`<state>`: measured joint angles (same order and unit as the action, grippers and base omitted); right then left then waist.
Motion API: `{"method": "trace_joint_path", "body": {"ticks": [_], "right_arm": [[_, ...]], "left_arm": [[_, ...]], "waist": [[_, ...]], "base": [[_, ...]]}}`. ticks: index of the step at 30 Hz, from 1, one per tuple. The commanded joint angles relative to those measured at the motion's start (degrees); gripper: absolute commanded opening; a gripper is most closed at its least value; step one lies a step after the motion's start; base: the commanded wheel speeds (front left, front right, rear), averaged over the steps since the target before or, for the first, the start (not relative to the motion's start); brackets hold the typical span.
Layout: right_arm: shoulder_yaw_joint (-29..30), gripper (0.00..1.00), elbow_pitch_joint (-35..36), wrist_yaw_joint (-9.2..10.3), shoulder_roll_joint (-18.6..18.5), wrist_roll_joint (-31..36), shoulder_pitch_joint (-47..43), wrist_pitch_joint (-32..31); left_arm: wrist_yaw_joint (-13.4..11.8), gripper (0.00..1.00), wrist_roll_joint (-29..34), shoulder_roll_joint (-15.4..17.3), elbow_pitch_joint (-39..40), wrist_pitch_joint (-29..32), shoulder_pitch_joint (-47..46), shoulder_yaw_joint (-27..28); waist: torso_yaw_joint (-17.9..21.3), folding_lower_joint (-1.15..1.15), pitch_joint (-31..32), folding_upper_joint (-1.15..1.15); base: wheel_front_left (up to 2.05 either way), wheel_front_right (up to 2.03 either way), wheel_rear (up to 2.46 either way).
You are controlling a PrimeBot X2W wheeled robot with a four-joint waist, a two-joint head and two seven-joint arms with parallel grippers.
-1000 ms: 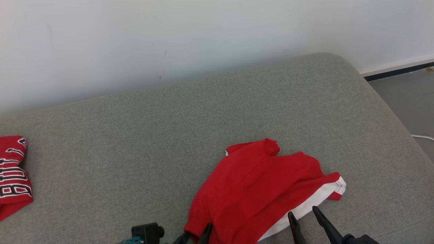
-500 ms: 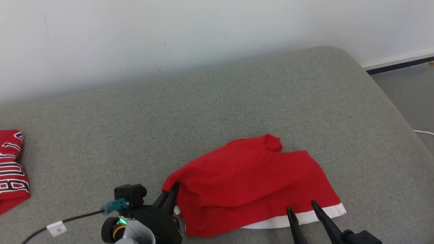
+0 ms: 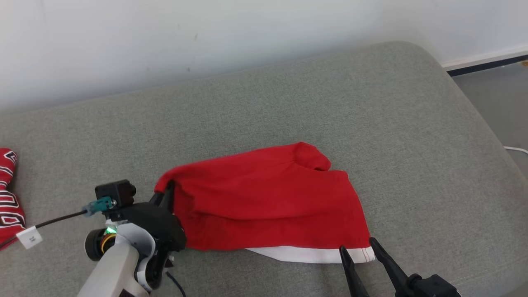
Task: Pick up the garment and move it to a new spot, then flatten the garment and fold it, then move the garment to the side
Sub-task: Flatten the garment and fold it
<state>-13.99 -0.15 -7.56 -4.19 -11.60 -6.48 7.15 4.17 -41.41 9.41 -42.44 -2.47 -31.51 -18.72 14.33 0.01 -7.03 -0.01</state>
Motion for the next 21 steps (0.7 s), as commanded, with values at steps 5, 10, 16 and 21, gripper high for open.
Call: {"method": "trace_joint_path", "body": {"ticks": [5,10,16,21], "right_arm": [[0.37,1.00,0.02,0.14,-0.08,-0.42,0.07,-0.15],[0.72,1.00,0.13,0.14,-0.20,-0.43,-0.54,-0.35],[0.63,1.00,0.45,0.14,-0.40,-0.74,-1.15,-0.90],[0.16,1.00,0.62,0.14,-0.52,-1.03,-1.12,-1.24]], "left_arm": [[1.84,1.00,-0.38,-0.01,-1.59,-1.42,-0.08,-0.96],[2.77,1.00,-0.98,0.88,-0.03,-1.98,2.89,-2.39],[3.34,1.00,-2.17,2.16,6.86,-2.32,9.11,-5.74],[3.29,1.00,-4.06,2.71,12.13,-1.16,12.30,-8.31]], "waist": [[-1.56,-0.01,-0.09,0.01],[-3.52,-0.01,0.80,0.01],[-5.77,-0.01,2.02,0.01],[-6.14,-0.01,2.23,0.01]], "base": [[0.00,0.00,0.00],[0.00,0.00,0.00],[0.00,0.00,0.00],[0.00,0.00,0.00]]}}
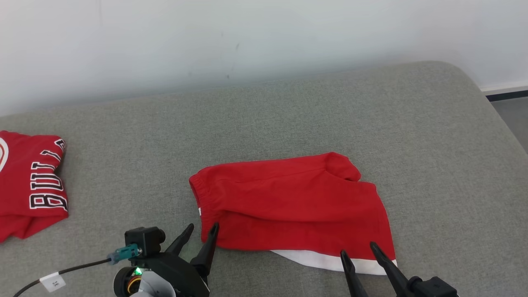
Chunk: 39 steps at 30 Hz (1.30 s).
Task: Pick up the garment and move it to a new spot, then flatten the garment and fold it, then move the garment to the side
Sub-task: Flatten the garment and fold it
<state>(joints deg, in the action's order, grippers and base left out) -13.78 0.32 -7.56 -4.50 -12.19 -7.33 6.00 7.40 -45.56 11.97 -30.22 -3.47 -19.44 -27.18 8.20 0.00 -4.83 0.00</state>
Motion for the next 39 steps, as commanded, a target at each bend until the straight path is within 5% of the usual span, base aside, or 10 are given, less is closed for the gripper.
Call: {"method": "trace_joint_path", "body": {"ticks": [1,15,16,17,18,31,39], "right_arm": [[-0.21,1.00,0.14,0.14,-0.22,-0.45,-0.15,-0.15],[-0.26,1.00,-0.12,0.14,-0.02,-0.53,0.94,0.57],[-0.23,1.00,-0.17,0.14,0.05,-0.53,0.97,0.64],[-0.22,1.00,-0.23,0.14,0.11,-0.50,0.98,0.69],[-0.22,1.00,-0.29,0.14,0.15,-0.47,1.04,0.78],[-0.40,1.00,-0.74,0.14,0.52,-0.31,1.81,1.34],[-2.08,1.00,-0.89,0.14,0.64,-0.41,3.38,1.56]], "left_arm": [[0.07,1.00,-0.32,0.37,0.46,-0.02,0.35,-0.12],[-0.23,1.00,-2.88,1.64,-1.68,2.90,-3.28,0.21],[-0.16,0.46,-3.23,1.69,-1.53,3.14,-3.45,0.13],[-0.09,0.06,-3.67,1.77,-1.30,3.37,-3.55,0.07],[-0.02,0.00,-4.23,1.85,-0.98,3.52,-3.70,-0.04],[0.07,0.00,-10.10,-0.28,1.21,1.41,-9.82,2.16],[-3.00,0.00,-8.80,-1.59,-9.10,-1.15,-17.96,3.68]], "waist": [[0.09,0.00,0.00,0.00],[3.34,0.00,-1.77,0.00],[3.46,0.00,-1.94,0.00],[3.53,0.00,-2.03,0.00],[3.62,0.00,-2.18,0.00],[3.27,0.00,-3.56,0.00],[6.09,0.00,-5.65,0.00]], "base": [[0.00,0.00,0.00],[0.00,0.00,0.00],[0.00,0.00,0.00],[0.00,0.00,0.00],[0.00,0.00,0.00],[0.00,0.00,0.00],[0.00,0.00,0.00]]}}
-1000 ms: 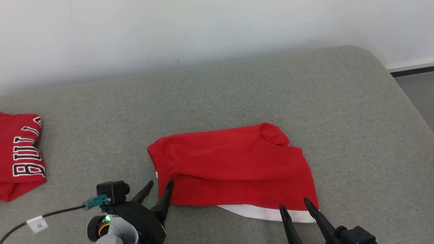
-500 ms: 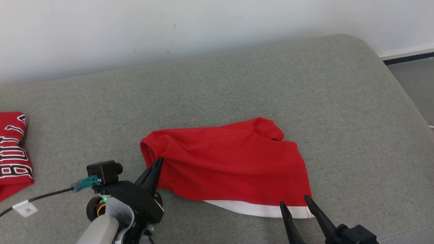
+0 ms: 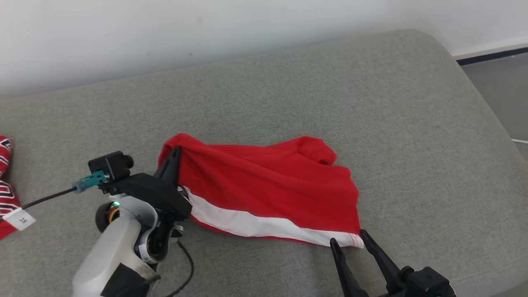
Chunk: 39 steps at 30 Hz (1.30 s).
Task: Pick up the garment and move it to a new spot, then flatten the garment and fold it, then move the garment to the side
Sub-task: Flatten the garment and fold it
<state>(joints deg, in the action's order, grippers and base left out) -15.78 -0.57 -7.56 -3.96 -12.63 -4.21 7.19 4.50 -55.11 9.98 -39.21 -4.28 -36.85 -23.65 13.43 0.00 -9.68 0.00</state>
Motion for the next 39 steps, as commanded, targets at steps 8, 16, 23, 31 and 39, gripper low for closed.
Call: {"method": "trace_joint_path", "body": {"ticks": [8,16,23,31,39], "right_arm": [[0.34,1.00,-0.16,0.14,0.32,-0.15,0.61,0.95],[1.00,1.00,-0.21,0.14,0.03,0.10,0.45,0.48],[1.98,1.00,0.07,0.14,-0.74,-0.03,-1.00,-0.46],[4.48,1.00,0.35,0.14,-1.44,0.07,-2.14,-0.13],[8.85,1.00,-2.16,0.14,-1.62,-0.35,-3.37,3.02]], "left_arm": [[-3.13,1.00,4.67,0.60,-9.09,-5.25,-4.28,-0.81],[-0.82,1.00,5.66,0.93,-11.94,-8.89,-2.48,-1.40],[0.37,1.00,6.84,1.39,-9.17,-10.54,2.62,-1.65],[-3.25,1.00,16.15,1.91,8.76,-10.90,16.31,4.51],[-4.53,1.00,28.44,-0.91,25.50,-10.92,32.59,12.18]], "waist": [[1.30,0.00,-2.66,0.00],[-2.85,0.00,-0.66,0.00],[-6.44,0.00,2.83,0.00],[-9.02,0.00,6.41,0.00],[-11.94,0.00,9.85,0.00]], "base": [[0.00,0.00,0.00],[0.00,0.00,0.00],[0.00,0.00,0.00],[0.00,0.00,0.00],[0.00,0.00,0.00]]}}
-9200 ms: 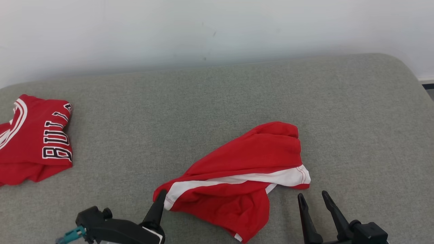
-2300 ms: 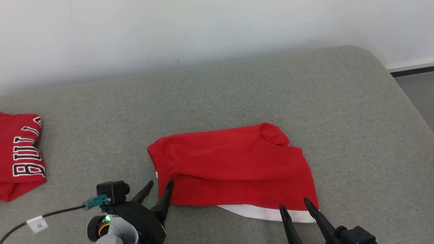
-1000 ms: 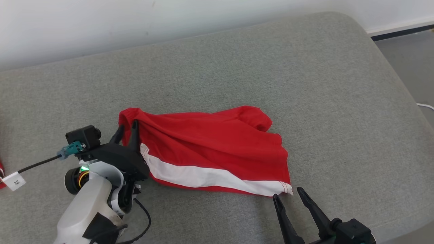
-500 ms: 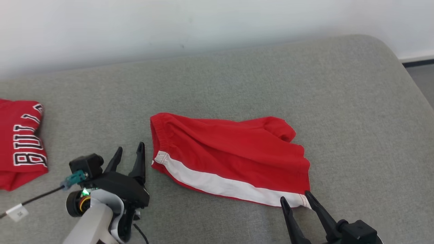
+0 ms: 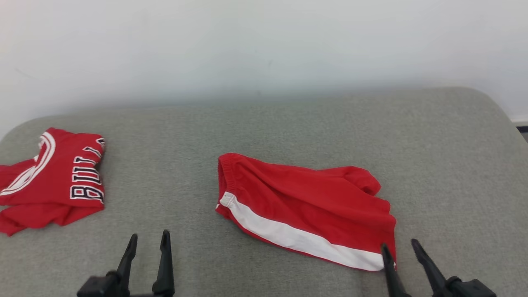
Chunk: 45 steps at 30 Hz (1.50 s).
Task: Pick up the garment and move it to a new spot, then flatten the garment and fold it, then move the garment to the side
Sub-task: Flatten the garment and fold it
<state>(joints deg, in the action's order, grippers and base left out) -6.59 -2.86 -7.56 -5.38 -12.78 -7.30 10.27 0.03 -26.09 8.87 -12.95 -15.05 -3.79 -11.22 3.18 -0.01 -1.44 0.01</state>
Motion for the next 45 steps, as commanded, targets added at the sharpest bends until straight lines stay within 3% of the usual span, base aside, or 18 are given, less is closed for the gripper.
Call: {"method": "trace_joint_path", "body": {"ticks": [1,8,15,25,45], "right_arm": [[0.39,1.00,-0.16,0.14,-0.33,-0.12,-0.40,0.57],[3.42,1.00,-3.25,0.14,-1.81,0.35,-0.75,4.12],[4.40,1.00,-5.64,0.14,-2.88,-0.46,-1.26,4.96],[6.66,1.00,-5.47,0.14,-1.85,0.97,-3.44,4.96],[5.95,1.00,-5.98,0.14,-0.97,0.86,-2.14,4.90]], "left_arm": [[0.00,1.00,1.13,-0.27,0.52,-0.16,1.17,0.59],[0.17,1.00,10.84,-2.58,5.59,-0.17,8.05,6.03],[3.32,1.00,14.46,-3.64,4.37,-0.17,10.61,9.86],[5.96,1.00,16.28,-5.02,2.61,-0.17,11.53,12.07],[6.99,1.00,18.15,-5.93,1.83,-0.17,10.09,13.41]], "waist": [[-2.20,0.01,1.92,-0.01],[-4.92,0.01,3.16,-0.01],[-5.39,0.01,4.06,-0.01],[-3.76,0.01,4.43,-0.01],[-2.16,0.01,3.42,-0.01]], "base": [[0.00,0.00,0.00],[0.00,0.00,0.00],[0.00,0.00,0.00],[0.00,0.00,0.00],[0.00,0.00,0.00]]}}
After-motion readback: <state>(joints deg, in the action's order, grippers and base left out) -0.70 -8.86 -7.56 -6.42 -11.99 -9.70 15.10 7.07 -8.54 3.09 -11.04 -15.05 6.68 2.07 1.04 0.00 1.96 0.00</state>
